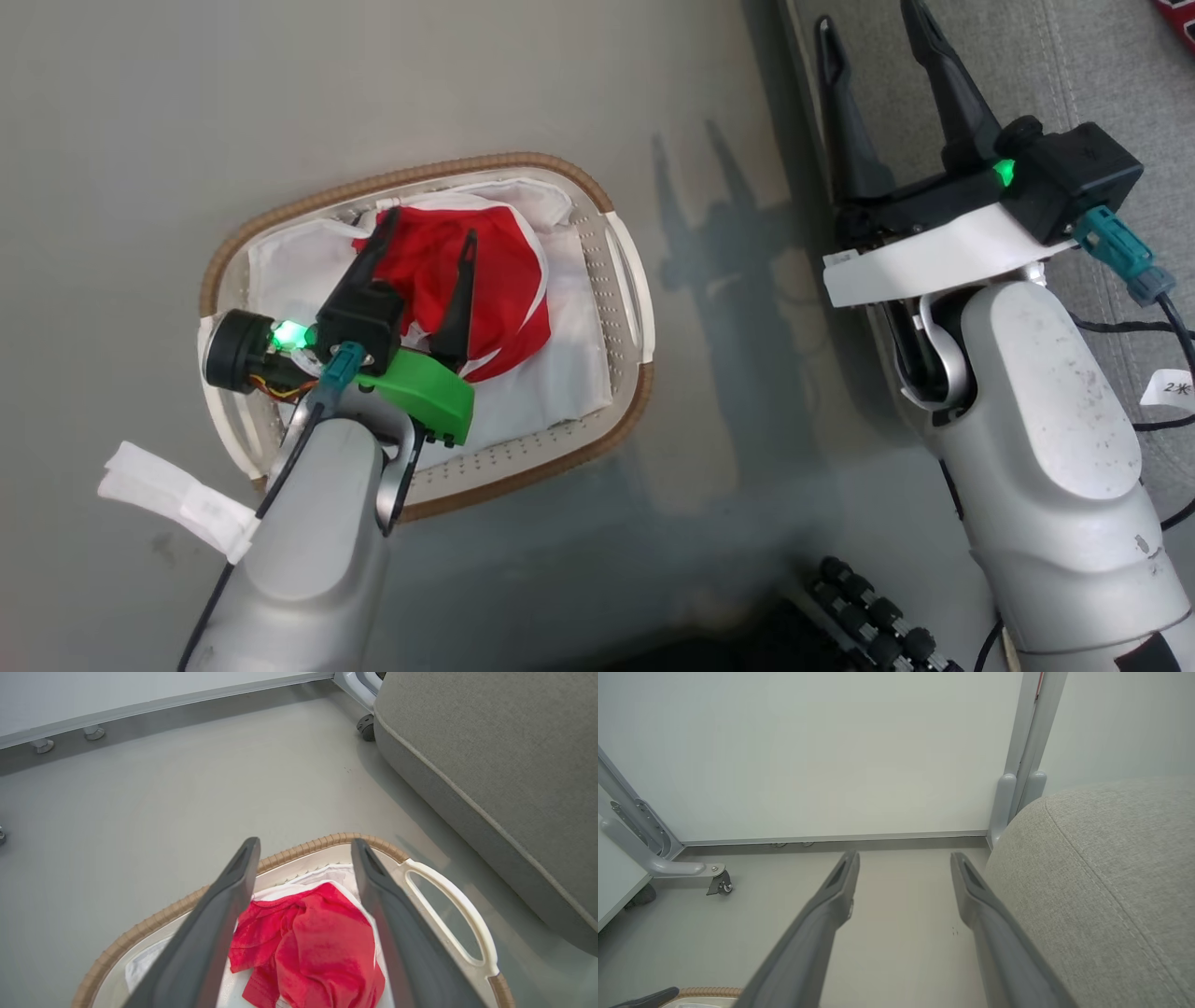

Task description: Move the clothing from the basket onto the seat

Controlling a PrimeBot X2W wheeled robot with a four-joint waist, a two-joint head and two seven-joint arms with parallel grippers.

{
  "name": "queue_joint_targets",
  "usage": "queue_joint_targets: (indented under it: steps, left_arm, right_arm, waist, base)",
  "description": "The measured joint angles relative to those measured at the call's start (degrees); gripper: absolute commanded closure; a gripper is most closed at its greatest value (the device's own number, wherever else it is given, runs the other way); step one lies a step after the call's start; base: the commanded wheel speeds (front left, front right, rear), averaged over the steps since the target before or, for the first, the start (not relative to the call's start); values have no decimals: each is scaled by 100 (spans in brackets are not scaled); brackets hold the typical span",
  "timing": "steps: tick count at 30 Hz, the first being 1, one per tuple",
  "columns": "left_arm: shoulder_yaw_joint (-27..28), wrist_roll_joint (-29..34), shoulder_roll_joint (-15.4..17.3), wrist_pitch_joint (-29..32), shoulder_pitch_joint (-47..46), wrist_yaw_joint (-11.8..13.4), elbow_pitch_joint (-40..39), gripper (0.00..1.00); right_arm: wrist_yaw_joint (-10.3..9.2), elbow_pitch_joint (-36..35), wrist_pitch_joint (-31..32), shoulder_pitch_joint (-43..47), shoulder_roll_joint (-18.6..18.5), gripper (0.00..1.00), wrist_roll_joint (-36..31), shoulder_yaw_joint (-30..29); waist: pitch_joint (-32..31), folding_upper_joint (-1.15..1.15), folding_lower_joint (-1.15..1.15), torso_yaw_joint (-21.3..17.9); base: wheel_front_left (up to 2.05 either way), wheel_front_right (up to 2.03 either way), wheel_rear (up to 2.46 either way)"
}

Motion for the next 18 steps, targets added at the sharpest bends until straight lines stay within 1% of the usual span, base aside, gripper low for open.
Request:
queue_joint_targets:
  steps: [7, 18]
  left_arm:
    - [-12, 107, 86, 0, -400, -44, 447, 0]
    - [-10, 116, 238, 0, -1165, -75, 1891, 0]
  right_arm:
    - [0, -176, 0, -199, 0, 0, 168, 80]
    - [0, -400, 0, -347, 3, 0, 372, 355]
  waist:
    - [425, 0, 0, -191]
    - [891, 0, 0, -529]
  base:
    - [0, 0, 0]
    - [0, 0, 0]
